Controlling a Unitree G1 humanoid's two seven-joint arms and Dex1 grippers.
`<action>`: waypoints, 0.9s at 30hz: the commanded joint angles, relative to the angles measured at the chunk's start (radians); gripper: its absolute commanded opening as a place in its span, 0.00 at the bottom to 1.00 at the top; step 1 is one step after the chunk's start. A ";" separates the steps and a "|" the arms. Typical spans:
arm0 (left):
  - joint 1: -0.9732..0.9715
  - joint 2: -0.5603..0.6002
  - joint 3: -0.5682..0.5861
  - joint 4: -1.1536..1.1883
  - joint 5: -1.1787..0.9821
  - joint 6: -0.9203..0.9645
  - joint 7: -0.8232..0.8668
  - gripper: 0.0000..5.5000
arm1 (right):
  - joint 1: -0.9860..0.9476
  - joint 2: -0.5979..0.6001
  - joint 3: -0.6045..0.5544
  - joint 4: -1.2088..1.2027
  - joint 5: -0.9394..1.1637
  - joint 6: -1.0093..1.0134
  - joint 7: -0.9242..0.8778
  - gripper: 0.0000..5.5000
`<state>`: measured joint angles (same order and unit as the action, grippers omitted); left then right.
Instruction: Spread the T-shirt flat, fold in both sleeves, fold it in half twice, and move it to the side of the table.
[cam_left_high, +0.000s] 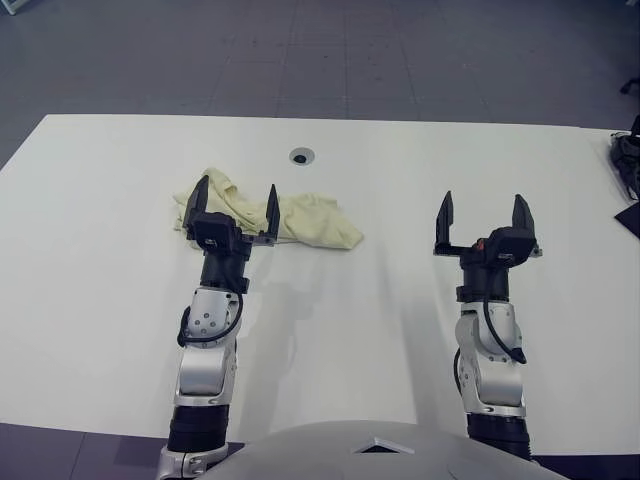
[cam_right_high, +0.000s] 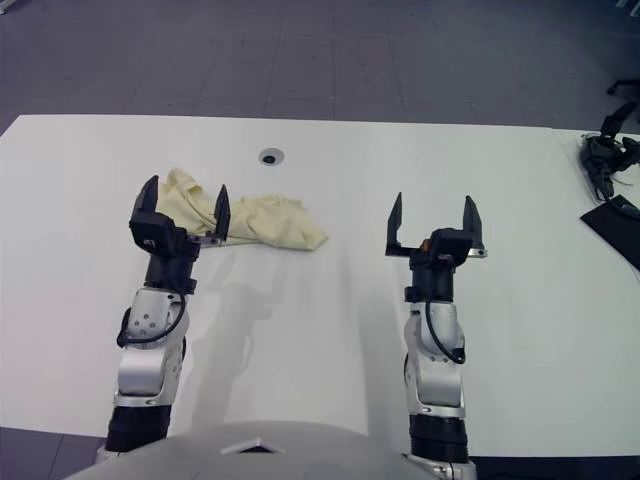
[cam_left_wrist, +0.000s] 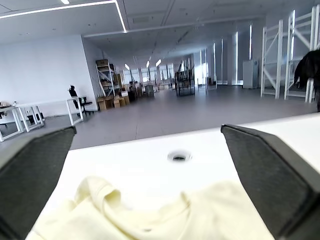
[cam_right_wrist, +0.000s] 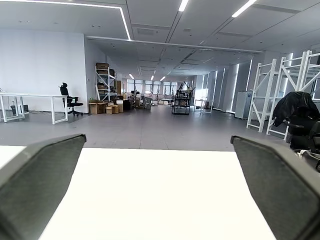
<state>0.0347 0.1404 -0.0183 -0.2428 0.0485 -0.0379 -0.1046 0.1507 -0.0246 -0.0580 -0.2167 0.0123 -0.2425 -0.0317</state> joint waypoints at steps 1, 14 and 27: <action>-0.138 0.122 0.011 0.060 -0.001 0.242 -0.116 0.98 | 0.002 0.018 0.010 0.007 0.002 0.015 -0.003 0.98; -0.449 0.067 0.029 0.574 -0.085 0.533 -0.149 0.98 | 0.009 0.043 0.057 0.027 -0.016 0.011 -0.002 0.98; -0.358 0.001 -0.018 0.621 -0.090 0.588 -0.134 0.98 | 0.008 0.061 0.082 0.033 -0.023 0.016 -0.005 0.98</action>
<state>-0.4689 0.1678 0.0180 0.4243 -0.0432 0.4489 -0.2198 0.1590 0.0276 0.0213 -0.1780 -0.0103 -0.2400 -0.0337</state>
